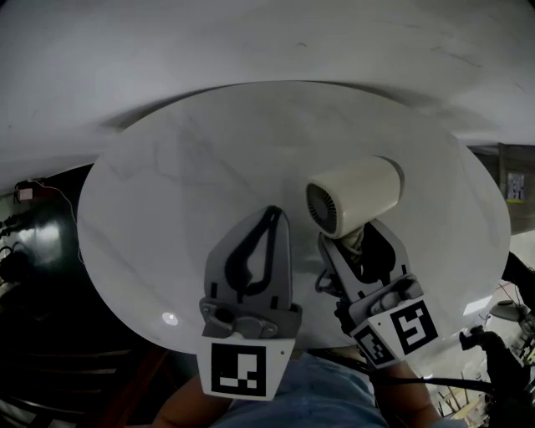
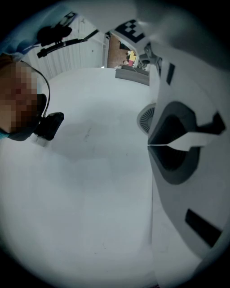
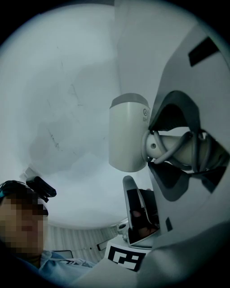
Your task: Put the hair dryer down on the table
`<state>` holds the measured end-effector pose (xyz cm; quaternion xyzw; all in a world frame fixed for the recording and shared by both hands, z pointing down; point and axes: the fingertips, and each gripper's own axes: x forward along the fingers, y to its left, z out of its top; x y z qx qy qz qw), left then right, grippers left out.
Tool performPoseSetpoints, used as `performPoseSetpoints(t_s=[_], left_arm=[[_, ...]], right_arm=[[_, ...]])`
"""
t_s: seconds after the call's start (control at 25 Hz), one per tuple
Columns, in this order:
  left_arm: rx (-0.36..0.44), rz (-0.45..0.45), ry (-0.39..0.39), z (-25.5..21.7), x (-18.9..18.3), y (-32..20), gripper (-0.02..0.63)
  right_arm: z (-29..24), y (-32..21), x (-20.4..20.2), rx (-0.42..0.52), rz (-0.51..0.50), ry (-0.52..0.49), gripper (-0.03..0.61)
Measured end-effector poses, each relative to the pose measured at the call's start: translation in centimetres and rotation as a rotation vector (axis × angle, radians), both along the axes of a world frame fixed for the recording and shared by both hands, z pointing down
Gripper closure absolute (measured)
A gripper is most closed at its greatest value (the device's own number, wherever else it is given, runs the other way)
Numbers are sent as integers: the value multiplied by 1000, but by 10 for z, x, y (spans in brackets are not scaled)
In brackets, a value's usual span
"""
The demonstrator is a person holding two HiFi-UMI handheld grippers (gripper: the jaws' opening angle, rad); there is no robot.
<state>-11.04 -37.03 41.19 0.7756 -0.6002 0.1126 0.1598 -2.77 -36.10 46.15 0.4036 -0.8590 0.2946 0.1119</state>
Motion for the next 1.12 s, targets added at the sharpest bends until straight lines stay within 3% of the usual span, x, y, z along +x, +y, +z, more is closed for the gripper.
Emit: performPoseSetpoints(t_s=[0.72,1.12], left_arm=[[-16,-48,18,5,-20,-4,600],[-21,-78,19,4,-31,2,600]], right_arm=[[40,-12,-8,-186,19,140,354],[51,-11,-17,-231,7,167,351]])
